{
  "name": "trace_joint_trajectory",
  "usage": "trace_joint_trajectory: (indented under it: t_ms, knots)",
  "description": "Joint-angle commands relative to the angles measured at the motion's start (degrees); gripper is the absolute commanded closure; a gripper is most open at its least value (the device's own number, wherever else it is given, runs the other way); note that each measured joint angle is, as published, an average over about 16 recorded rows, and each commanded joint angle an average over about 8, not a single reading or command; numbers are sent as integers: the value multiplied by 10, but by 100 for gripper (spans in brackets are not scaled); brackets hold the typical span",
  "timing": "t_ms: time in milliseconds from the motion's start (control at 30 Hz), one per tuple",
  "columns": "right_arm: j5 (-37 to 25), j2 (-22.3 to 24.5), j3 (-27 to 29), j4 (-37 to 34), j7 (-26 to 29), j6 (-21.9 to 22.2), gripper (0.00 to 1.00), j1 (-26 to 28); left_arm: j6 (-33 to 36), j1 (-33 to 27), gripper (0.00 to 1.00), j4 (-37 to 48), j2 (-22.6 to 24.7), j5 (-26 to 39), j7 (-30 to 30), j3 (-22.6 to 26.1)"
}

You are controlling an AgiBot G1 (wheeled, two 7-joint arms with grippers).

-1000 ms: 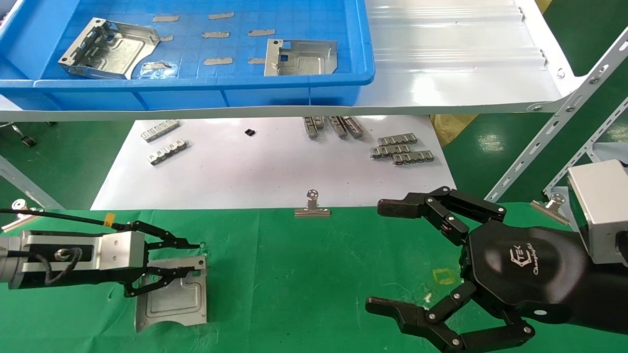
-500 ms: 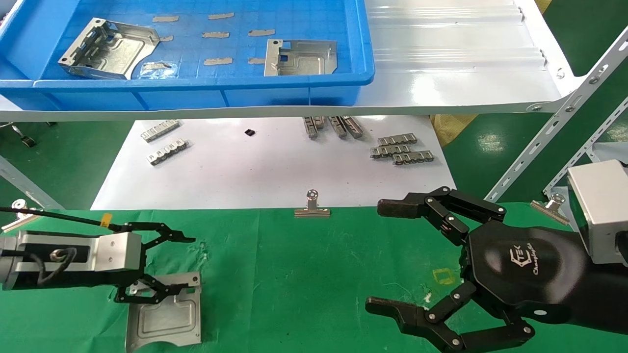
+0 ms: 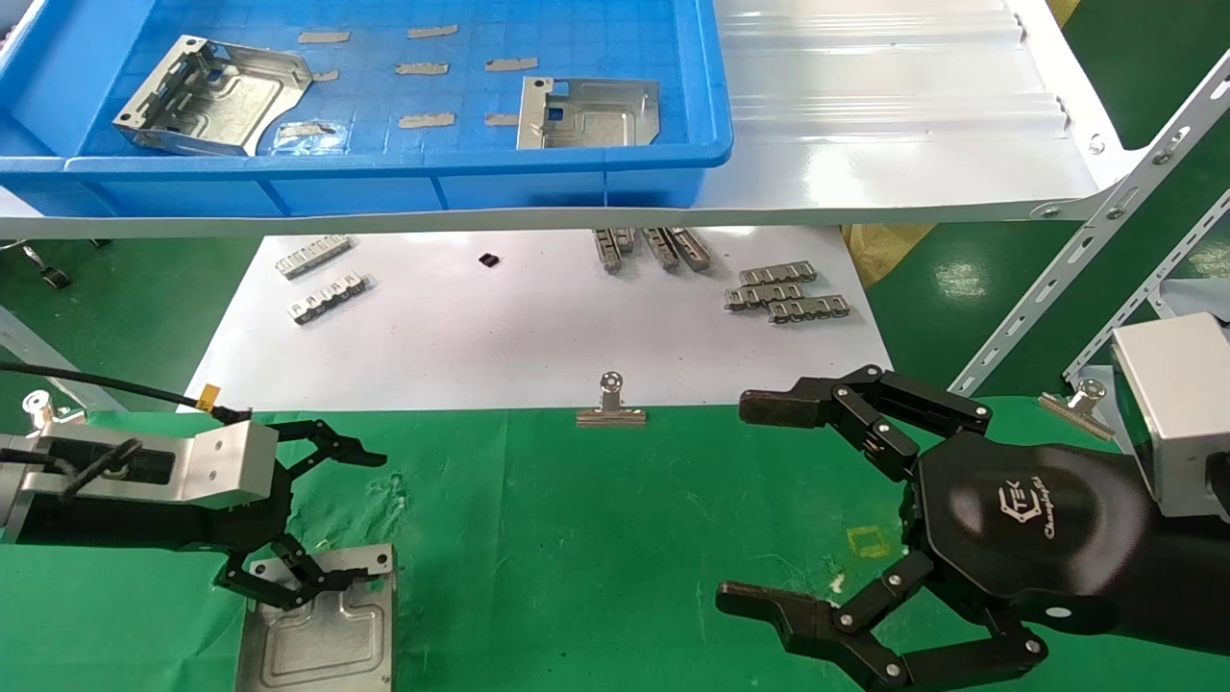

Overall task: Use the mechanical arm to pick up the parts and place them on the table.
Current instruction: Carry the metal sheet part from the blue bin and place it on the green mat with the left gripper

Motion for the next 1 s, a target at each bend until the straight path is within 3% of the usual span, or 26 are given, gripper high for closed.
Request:
trace_joint_trajectory:
  t_ms: [33,533,1000]
  knots:
    - [0,0,0,0,0,0,0,0,14,-8,0,23,7,-3,2,0]
    - [0,0,0,0,0,0,0,0,2,-54,0,75,50,59,82,42]
    - [0,0,0,0,0,0,0,0,26,-55,0,104,53,17,64,22]
